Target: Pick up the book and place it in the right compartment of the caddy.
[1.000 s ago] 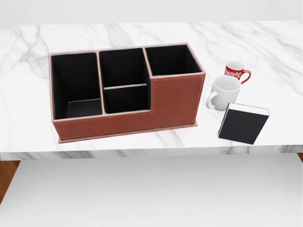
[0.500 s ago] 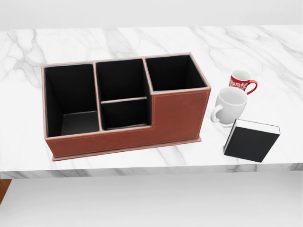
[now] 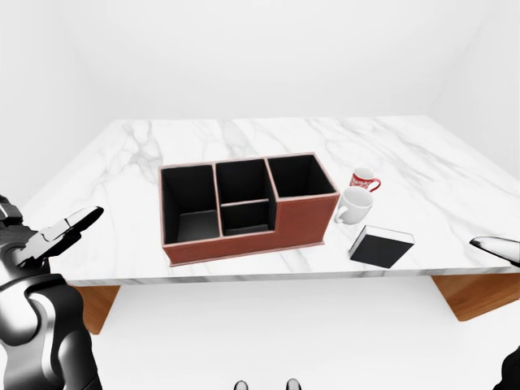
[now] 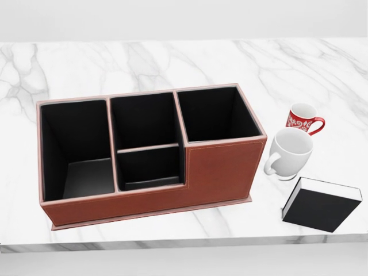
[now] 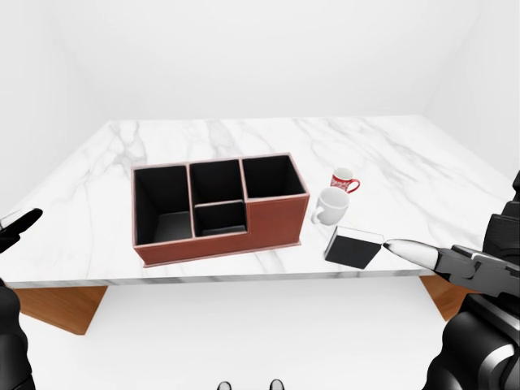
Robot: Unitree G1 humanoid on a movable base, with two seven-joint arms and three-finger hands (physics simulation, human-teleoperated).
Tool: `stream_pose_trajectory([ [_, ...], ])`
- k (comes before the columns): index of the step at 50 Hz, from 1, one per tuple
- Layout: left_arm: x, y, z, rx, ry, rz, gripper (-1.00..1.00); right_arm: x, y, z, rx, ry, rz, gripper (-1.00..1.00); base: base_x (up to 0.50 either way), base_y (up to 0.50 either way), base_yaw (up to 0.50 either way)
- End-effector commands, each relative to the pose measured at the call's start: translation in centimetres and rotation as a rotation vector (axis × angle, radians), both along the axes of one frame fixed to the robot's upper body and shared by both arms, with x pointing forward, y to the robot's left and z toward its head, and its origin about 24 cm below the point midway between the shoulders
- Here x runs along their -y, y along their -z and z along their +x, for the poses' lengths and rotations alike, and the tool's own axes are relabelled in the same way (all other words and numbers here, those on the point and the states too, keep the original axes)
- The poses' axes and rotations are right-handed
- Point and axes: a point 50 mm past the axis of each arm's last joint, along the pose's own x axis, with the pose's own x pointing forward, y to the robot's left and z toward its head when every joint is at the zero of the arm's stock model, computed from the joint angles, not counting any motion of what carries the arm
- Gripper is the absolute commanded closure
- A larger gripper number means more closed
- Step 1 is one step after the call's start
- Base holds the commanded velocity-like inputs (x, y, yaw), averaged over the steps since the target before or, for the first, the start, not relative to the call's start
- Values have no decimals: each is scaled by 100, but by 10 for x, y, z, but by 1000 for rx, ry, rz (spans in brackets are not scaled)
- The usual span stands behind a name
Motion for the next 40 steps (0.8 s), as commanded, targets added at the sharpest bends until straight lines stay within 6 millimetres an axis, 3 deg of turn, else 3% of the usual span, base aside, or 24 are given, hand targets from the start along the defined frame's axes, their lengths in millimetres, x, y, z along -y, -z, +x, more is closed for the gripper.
stream_pose_trajectory([
  [1,0,2,1,-6,2,-4,-100,0,0,0,1,-1,-1,-100,30,0,0],
  [28,-1,3,2,-14,3,-6,-100,-1,2,1,-13,-1,-4,-100,30,0,0],
  [40,0,1,1,-8,3,-1,-100,-12,-6,2,-11,-28,-132,-100,2,0,0],
])
